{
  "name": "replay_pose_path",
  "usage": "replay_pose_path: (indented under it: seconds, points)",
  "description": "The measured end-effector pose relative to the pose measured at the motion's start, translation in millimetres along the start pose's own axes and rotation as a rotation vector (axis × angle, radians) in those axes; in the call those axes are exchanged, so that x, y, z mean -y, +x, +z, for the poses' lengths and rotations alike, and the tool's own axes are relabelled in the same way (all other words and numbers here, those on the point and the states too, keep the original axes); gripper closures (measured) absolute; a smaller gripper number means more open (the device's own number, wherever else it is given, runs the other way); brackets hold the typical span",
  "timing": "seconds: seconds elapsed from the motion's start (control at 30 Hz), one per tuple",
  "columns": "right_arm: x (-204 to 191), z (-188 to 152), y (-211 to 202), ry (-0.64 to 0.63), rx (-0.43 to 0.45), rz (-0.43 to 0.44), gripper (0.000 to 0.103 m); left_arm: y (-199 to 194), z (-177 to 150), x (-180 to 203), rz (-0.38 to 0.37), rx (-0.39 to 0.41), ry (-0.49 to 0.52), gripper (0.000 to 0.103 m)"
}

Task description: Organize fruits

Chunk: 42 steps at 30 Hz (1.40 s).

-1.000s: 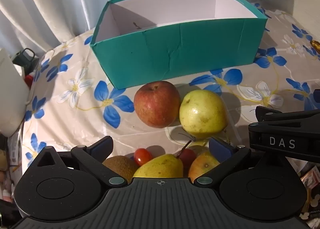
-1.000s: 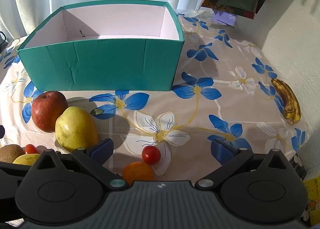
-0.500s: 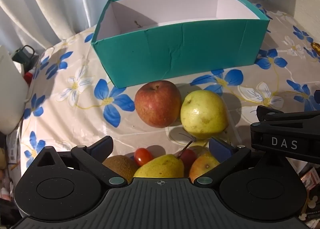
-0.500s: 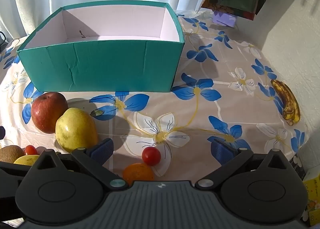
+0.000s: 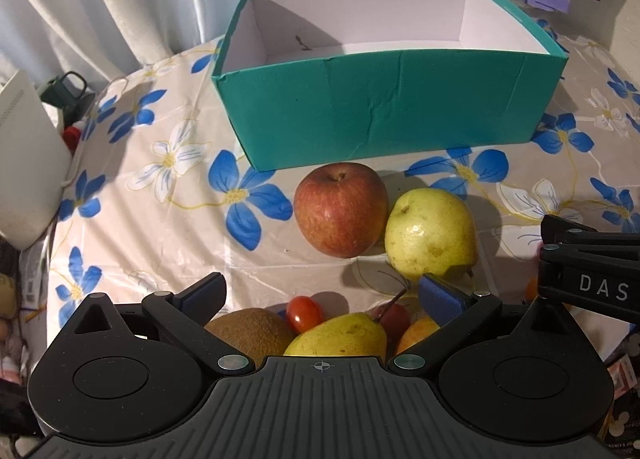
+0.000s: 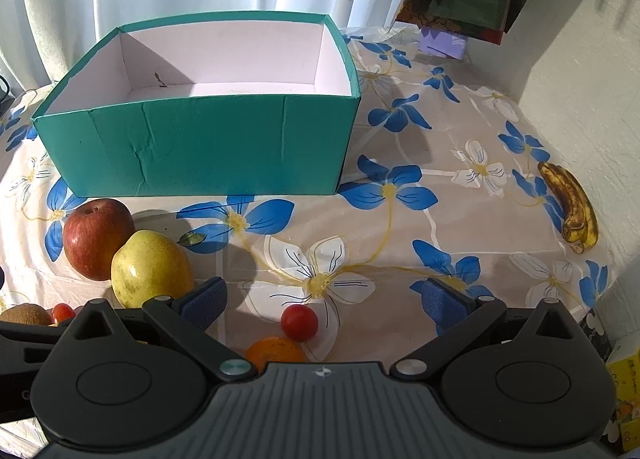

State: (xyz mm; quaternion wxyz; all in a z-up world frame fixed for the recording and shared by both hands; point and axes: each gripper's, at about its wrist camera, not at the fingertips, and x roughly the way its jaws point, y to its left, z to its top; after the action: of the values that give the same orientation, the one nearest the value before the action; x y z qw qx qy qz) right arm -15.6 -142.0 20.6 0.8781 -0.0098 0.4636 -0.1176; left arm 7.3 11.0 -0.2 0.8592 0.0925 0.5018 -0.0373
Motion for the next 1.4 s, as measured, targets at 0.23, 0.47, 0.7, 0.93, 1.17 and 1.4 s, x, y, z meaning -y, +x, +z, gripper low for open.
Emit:
replay_pose_path:
  seconds: [0.23,0.47,0.7,0.93,1.17,1.4]
  points:
    - [0.6,0.6,-1.0,0.009,0.001,-0.008,0.000,-1.4,1.8,-6.3,0.016,-0.003,-0.033,0.000]
    - [-1.5,-0.1,-1.2,-0.005,-0.004,-0.008,0.000,-1.5,2.8,-9.3,0.012,-0.005,-0.050,0.000]
    - [-1.4,-0.3,-0.3,-0.006,-0.005,-0.007,0.000,-1.5,3.2,-8.6,0.013,-0.005,-0.049,0.000]
    - [0.0,-0.6,1.0,-0.004,-0.008,-0.005,0.000,-0.1,3.9,-6.8,0.013,-0.009,-0.046,0.000]
    - [1.1,-0.4,1.7,-0.004,-0.009,-0.003,0.000,0.9,5.1,-6.1,0.013,-0.009,-0.041,0.000]
    - [2.1,1.8,3.3,0.000,-0.014,0.004,0.000,2.5,6.5,-5.3,0.011,-0.013,-0.033,0.000]
